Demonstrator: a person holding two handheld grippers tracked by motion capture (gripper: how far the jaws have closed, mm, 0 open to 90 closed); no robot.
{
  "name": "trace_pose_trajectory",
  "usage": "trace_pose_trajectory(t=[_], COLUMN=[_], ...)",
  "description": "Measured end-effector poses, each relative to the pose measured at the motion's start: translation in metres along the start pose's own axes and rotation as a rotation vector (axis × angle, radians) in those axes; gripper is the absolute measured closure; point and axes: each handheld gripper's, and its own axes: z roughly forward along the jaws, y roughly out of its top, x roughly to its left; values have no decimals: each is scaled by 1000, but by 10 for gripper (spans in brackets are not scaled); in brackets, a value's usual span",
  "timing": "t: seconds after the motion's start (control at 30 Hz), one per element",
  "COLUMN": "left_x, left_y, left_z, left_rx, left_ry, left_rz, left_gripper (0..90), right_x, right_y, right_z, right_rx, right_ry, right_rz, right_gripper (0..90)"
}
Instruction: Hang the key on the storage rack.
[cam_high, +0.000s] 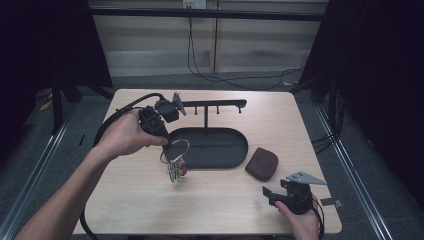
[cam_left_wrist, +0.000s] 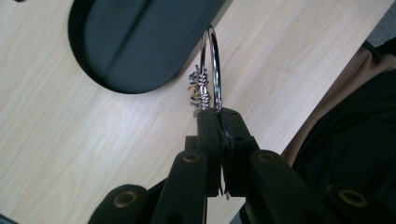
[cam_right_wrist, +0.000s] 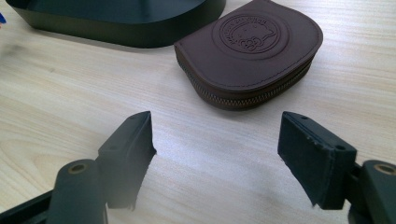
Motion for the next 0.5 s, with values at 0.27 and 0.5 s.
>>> trace_pose_trajectory(t=[0.27,0.5], left_x=[8,18], left_y=[3,7], left_z=[-14,-20], left_rx=[-7,-16], left_ry=[14,4], left_rz=[-15,-38], left_gripper=[881,881], right_x=[0,0], right_y=[0,0], right_z=[0,-1], right_rx=[0,-2], right_ry=[5,5], right_rz=[-1,-5], right_gripper=[268,270])
